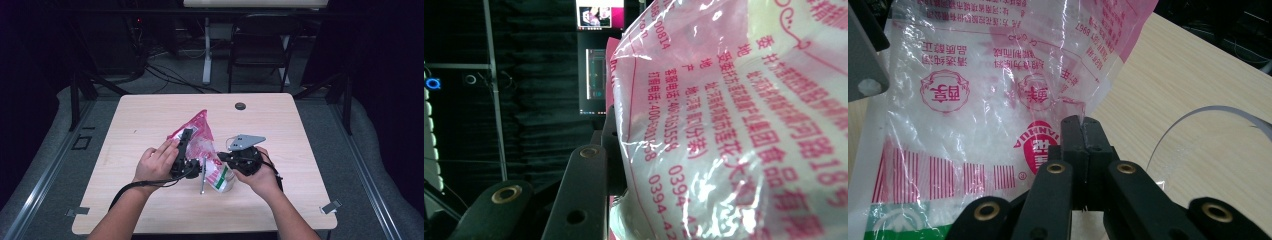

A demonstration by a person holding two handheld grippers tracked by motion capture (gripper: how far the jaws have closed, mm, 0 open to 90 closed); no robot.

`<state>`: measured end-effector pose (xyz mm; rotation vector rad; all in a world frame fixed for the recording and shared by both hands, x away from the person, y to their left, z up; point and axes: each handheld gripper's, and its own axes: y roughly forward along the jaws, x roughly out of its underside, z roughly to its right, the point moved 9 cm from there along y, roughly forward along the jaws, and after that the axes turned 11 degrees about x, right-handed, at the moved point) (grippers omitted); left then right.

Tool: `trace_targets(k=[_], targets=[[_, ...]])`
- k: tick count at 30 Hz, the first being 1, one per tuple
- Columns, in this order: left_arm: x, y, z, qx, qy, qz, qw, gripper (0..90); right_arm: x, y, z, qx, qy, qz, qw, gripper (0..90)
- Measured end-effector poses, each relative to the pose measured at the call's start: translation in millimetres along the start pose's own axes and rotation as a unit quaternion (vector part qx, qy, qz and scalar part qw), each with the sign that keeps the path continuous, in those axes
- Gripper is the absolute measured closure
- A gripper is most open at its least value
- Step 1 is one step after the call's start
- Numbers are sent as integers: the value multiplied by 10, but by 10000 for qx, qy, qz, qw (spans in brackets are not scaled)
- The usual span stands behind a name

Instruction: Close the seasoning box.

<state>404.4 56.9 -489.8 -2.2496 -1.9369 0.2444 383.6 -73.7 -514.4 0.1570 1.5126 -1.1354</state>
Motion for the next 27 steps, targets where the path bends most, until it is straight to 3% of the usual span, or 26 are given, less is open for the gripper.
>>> trace_targets(k=[23, 27], targets=[[123, 2, 229, 338, -317, -157, 9988, 714, 29, 45, -66, -81, -73, -110, 9999, 900], [116, 7, 223, 274, -274, -85, 9992, 715, 37, 59, -77, -95, -82, -117, 9999, 900]])
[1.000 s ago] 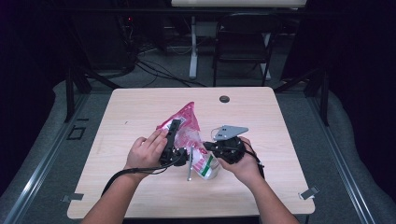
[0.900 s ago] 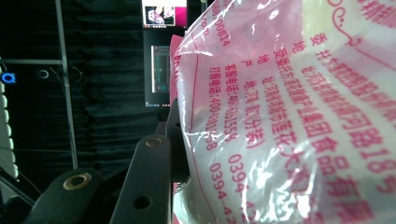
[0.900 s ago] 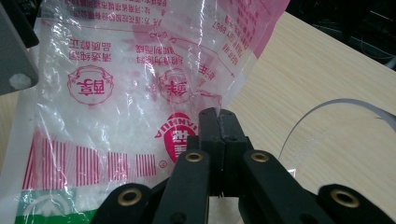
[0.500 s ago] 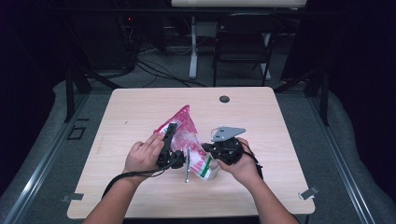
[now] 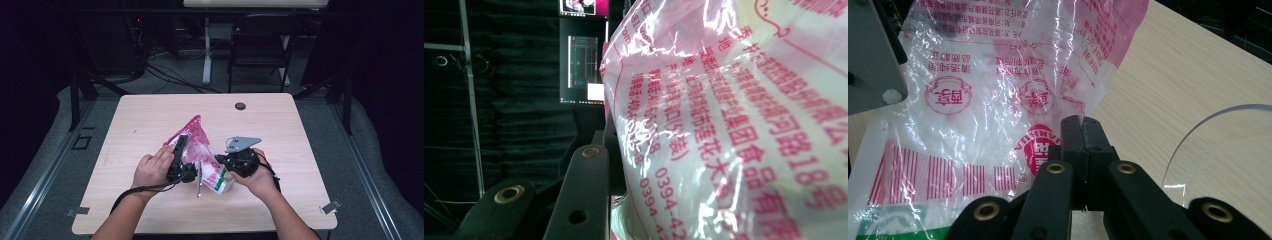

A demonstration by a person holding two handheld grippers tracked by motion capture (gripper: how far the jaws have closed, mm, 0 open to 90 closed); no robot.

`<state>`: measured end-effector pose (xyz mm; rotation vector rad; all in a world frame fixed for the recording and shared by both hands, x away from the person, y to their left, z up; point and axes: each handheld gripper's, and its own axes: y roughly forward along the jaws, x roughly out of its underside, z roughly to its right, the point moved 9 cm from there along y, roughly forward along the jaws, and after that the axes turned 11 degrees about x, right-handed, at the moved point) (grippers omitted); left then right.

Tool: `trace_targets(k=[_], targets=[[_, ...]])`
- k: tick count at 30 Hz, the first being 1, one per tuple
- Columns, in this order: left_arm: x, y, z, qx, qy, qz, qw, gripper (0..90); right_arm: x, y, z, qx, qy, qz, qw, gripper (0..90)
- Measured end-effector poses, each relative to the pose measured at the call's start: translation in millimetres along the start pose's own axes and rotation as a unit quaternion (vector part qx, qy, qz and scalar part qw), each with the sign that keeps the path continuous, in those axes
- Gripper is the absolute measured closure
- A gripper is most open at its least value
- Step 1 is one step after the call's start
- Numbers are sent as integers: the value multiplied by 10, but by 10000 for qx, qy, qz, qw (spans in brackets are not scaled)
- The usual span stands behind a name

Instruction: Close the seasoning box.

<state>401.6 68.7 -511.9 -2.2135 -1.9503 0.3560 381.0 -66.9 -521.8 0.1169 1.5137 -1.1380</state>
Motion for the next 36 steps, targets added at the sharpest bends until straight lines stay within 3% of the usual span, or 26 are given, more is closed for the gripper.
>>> trace_targets(k=[36], targets=[[59, 33, 177, 265, -425, -63, 9987, 719, 25, 22, -18, -33, -17, -57, 10000, 900]])
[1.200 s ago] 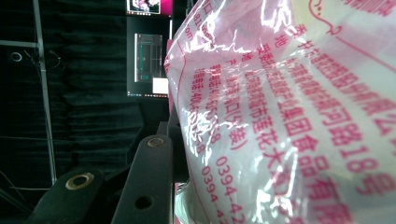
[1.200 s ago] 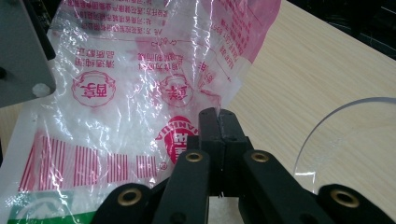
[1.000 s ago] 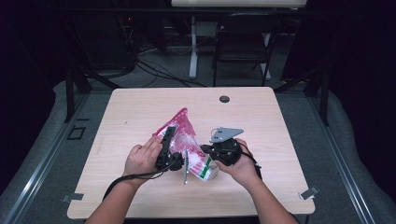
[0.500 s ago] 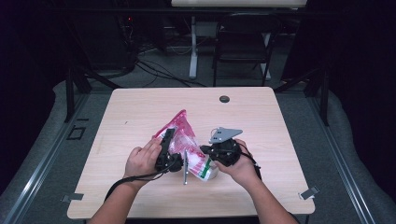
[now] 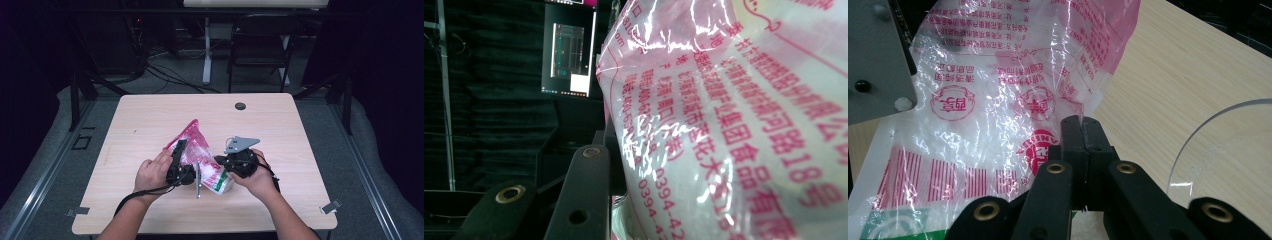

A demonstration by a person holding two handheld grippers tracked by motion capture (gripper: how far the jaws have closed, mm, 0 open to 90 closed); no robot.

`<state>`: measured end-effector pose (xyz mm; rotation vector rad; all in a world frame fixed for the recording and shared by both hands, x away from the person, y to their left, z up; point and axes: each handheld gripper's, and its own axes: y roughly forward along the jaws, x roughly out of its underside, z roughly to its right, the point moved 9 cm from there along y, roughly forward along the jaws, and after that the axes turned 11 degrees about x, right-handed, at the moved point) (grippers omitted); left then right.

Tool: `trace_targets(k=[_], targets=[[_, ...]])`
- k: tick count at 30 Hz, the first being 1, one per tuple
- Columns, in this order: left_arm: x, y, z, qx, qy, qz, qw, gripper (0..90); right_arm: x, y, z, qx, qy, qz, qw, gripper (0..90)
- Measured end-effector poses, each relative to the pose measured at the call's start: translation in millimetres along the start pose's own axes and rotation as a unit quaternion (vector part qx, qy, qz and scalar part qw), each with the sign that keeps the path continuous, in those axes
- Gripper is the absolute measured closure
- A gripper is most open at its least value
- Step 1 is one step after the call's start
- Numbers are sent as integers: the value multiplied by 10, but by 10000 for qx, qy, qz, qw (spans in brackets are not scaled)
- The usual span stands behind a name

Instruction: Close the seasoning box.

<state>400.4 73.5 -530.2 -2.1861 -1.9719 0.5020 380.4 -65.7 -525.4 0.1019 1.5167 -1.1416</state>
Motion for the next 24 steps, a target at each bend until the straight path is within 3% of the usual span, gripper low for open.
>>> trace_targets(k=[14, 24], targets=[[45, 19, 91, 162, -213, -24, 9996, 723, -4, 3, -13, -34, 5, 8, 10000, 900], [32, 39, 157, 271, -247, 8, 9993, 726, -81, -50, -10, -139, 208, 287, 9993, 728]])
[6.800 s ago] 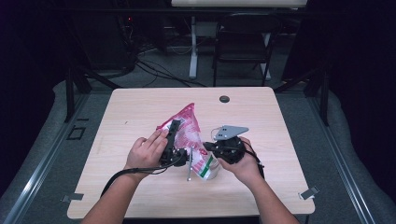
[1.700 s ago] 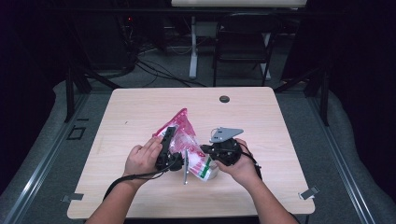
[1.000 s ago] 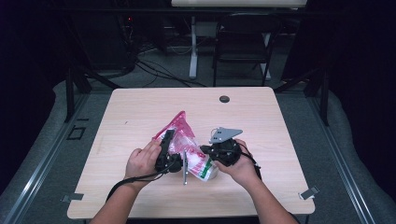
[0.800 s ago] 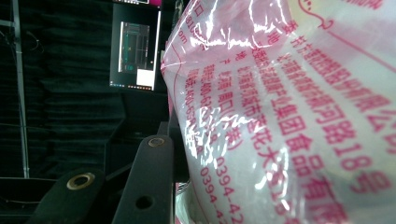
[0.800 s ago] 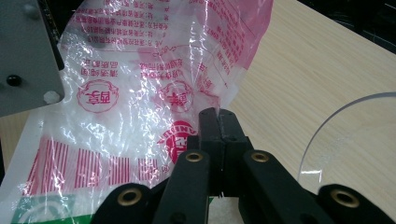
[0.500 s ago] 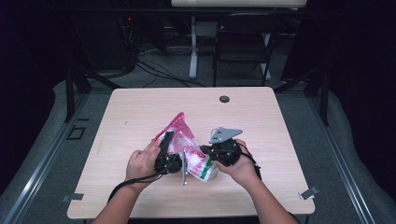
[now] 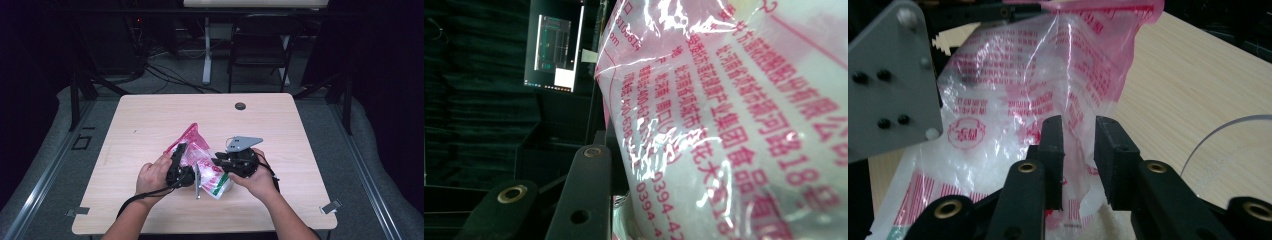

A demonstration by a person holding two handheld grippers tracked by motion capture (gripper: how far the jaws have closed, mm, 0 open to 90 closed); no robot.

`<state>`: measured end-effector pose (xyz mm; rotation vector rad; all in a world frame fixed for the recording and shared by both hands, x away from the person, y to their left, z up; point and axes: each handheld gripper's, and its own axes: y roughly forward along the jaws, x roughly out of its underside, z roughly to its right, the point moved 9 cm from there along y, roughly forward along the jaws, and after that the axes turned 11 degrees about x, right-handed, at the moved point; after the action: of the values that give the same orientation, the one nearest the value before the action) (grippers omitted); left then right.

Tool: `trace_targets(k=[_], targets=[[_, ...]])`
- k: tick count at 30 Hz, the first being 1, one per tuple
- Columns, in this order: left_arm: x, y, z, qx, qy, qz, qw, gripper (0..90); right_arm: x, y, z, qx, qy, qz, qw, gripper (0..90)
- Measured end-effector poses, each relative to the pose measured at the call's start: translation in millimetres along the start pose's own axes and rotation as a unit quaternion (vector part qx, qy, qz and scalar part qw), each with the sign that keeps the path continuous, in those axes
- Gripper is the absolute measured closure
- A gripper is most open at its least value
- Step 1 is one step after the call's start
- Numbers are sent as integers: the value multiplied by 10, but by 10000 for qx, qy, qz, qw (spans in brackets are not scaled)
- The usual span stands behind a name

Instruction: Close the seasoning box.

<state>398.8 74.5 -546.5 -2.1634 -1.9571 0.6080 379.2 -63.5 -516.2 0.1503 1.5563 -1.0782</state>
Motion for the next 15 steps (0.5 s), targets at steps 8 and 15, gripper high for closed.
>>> trace_targets(k=[8, 15], targets=[[51, 32, 77, 255, -249, -72, 9993, 730, -50, -51, 57, 99, 132, 156, 9997, 688], [92, 54, 136, 495, -587, -48, 9970, 731, -71, -81, 93, 183, 155, 225, 9995, 684]])
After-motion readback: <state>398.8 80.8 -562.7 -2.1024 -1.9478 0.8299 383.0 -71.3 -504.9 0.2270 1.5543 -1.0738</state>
